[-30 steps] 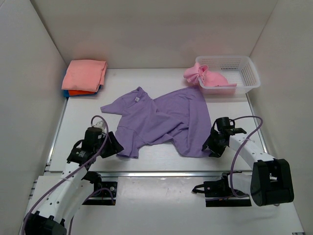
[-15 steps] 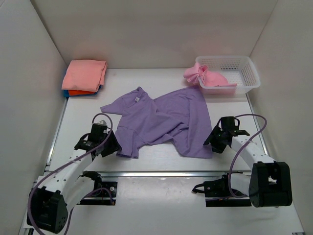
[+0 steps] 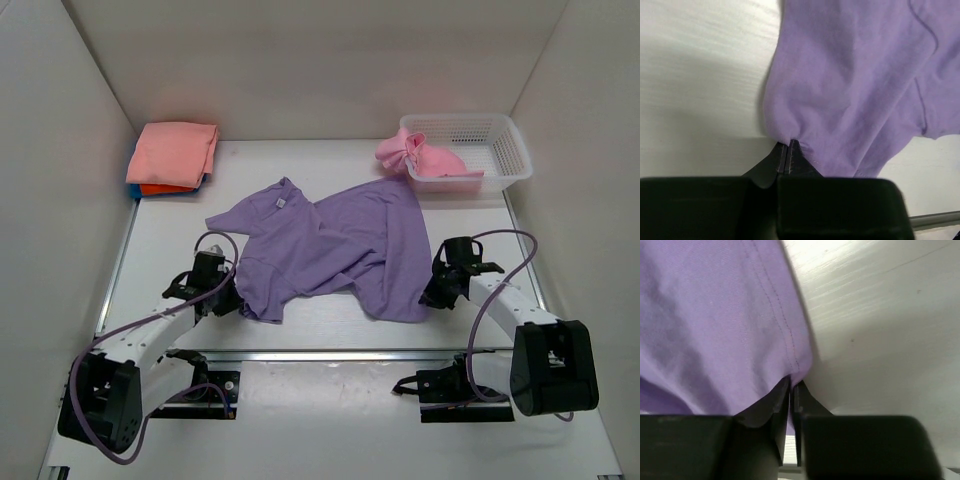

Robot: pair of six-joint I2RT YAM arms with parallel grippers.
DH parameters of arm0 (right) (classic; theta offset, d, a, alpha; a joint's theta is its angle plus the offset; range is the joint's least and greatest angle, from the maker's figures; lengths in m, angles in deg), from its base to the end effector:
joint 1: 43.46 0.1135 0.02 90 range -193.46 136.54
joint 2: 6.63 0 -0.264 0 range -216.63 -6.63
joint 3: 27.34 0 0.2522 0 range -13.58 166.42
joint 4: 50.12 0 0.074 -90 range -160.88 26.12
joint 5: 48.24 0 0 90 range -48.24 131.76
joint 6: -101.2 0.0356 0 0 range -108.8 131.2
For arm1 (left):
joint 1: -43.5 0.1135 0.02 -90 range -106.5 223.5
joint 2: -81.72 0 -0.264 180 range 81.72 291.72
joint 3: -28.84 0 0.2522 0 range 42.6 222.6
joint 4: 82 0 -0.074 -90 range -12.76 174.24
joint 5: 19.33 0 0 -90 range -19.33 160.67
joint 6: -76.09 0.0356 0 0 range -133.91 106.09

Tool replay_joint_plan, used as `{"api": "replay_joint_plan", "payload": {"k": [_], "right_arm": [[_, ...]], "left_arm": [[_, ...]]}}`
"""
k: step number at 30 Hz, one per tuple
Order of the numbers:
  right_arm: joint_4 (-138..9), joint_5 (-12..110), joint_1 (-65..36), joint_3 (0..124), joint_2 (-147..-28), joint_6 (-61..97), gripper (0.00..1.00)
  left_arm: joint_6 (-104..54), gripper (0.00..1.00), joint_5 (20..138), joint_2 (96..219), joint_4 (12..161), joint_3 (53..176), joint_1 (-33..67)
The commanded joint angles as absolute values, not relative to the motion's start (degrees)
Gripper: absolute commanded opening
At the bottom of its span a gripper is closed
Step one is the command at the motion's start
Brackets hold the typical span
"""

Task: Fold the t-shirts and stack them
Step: Flatten out the tshirt

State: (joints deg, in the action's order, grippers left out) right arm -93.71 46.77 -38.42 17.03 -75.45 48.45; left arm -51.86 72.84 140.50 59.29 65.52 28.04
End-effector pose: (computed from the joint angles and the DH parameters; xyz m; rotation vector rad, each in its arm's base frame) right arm 0.1941 0.0202 0.1538 0.7536 2.6957 0.3101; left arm 0.1638 -0.0467 0.1487 -0.5097 2.6316 -0.3590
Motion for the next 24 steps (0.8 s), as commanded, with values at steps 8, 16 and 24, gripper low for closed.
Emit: {"api": "replay_joint_plan", "payload": {"k": [8, 16, 24], "right_arm": [[-102.6, 41.8, -32.6, 17.0, -74.2, 51.3, 0.52], [-113.3, 28.9, -21.6, 21.7, -76.9, 59.3, 0.55], [-113.2, 31.1, -22.1, 20.9, -79.7, 60.2, 0.56]], "left_arm": [[-50.4, 0.0, 74.7, 135.2, 61.7, 66.6, 28.5], [-50.9, 0.0, 77.0, 132.4, 62.4, 66.1, 28.1], [-50.6, 0.0, 79.3, 132.6, 63.7, 65.3, 28.4]]}}
